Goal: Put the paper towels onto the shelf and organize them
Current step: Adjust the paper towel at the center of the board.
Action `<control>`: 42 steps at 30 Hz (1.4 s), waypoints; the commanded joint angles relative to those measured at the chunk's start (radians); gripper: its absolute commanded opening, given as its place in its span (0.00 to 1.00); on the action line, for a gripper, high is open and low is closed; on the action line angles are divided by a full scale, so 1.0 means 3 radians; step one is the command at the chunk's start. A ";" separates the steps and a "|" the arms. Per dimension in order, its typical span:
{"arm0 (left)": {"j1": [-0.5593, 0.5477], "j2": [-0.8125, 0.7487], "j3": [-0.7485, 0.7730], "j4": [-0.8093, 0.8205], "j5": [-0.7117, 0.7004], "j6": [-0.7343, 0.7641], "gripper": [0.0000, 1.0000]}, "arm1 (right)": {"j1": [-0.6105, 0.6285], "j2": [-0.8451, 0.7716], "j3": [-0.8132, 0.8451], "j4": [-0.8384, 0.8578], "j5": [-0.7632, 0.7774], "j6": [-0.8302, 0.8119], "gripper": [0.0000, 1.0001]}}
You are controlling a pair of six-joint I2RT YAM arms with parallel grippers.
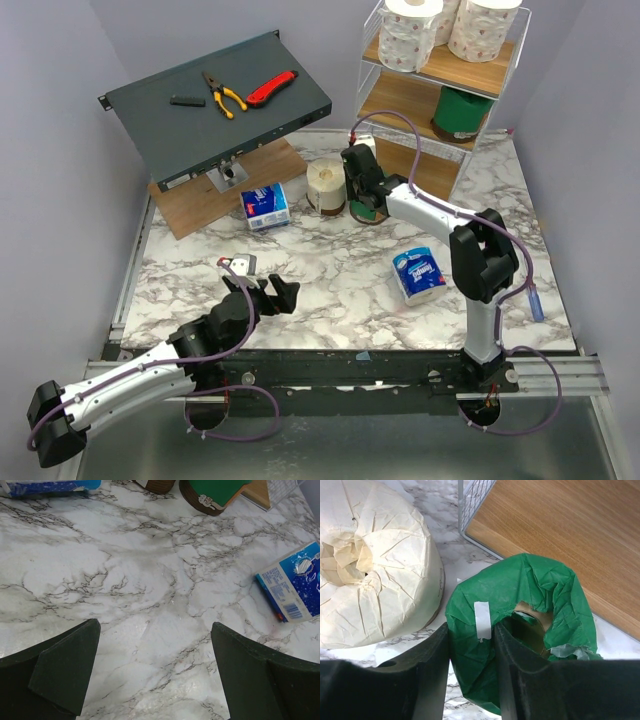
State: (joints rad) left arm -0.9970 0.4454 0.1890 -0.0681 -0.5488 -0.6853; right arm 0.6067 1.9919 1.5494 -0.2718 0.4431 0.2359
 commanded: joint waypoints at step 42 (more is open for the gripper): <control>-0.0008 0.0279 0.0183 0.0125 0.0220 0.0009 0.97 | 0.0427 -0.0783 -0.0461 -0.0848 -0.0530 -0.0220 0.55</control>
State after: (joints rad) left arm -0.9970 0.5213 0.2077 -0.0422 -0.5030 -0.6849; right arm 0.7315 1.8004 1.4162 -0.4988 0.2962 0.1604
